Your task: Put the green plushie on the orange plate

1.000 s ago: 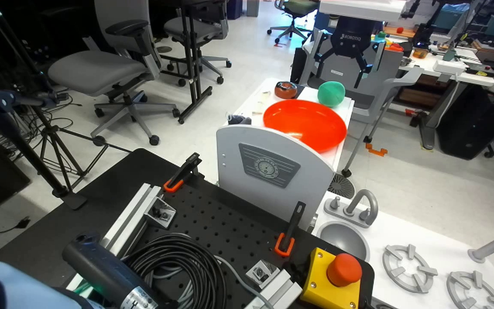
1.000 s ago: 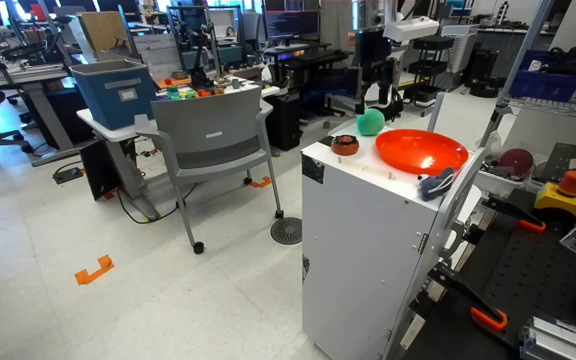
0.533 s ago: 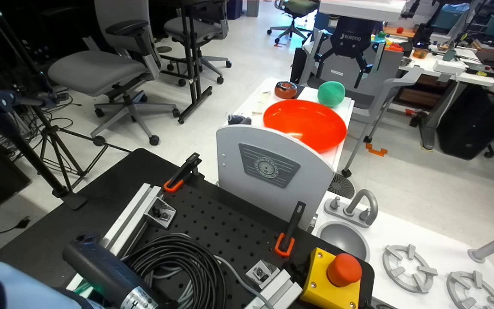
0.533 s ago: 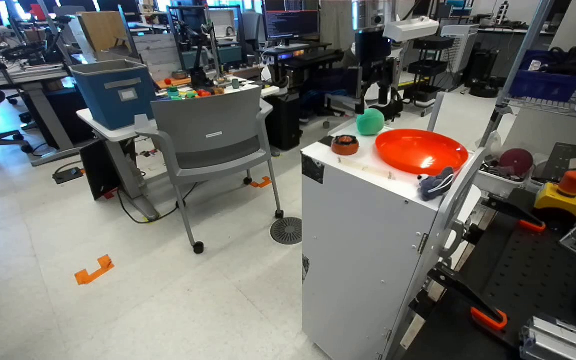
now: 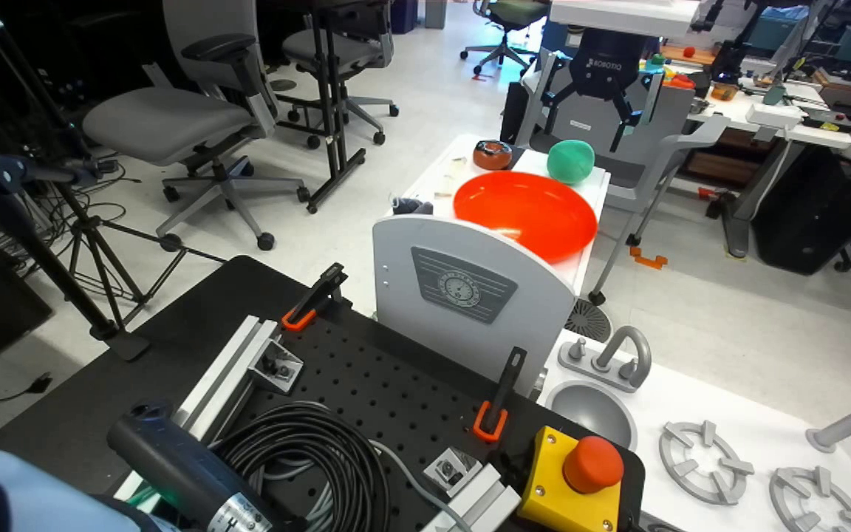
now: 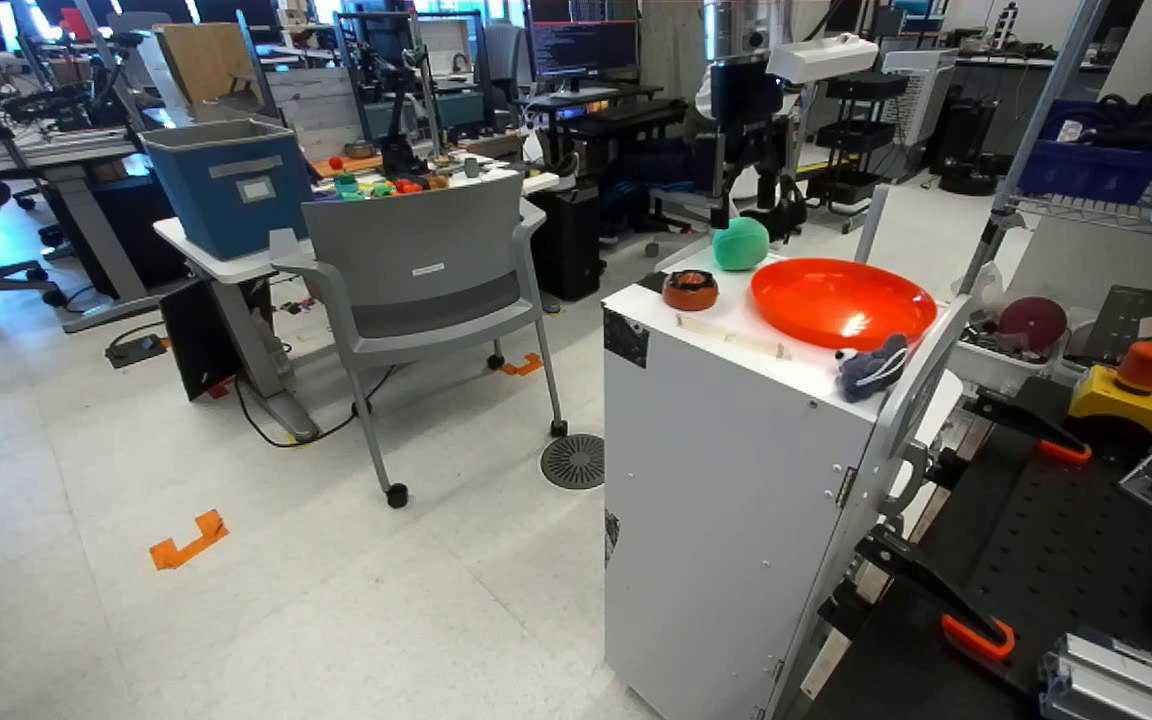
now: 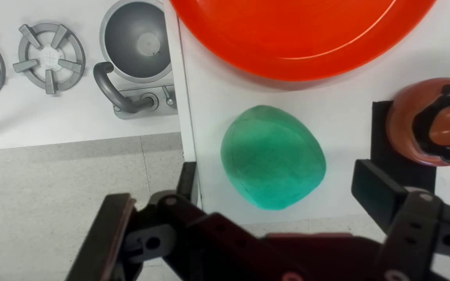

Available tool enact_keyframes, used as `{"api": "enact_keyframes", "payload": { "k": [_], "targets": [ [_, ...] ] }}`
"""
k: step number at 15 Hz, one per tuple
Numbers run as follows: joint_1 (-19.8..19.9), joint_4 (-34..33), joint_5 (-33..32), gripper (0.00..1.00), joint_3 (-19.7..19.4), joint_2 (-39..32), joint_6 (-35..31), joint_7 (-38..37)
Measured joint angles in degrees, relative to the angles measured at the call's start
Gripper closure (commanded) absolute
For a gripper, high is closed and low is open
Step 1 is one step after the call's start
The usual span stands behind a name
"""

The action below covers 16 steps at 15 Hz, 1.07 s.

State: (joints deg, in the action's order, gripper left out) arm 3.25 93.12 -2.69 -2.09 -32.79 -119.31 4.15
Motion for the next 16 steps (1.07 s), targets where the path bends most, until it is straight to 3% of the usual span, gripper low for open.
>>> {"api": "enact_keyframes", "payload": {
  "k": [12, 14, 16],
  "targets": [
    [0.0, 0.0, 0.0, 0.00, 0.0, 0.0, 0.0, 0.0],
    [0.0, 0.0, 0.0, 0.28, 0.0, 0.0, 0.0, 0.0],
    [0.0, 0.0, 0.0, 0.42, 0.0, 0.0, 0.0, 0.0]
  ]
}}
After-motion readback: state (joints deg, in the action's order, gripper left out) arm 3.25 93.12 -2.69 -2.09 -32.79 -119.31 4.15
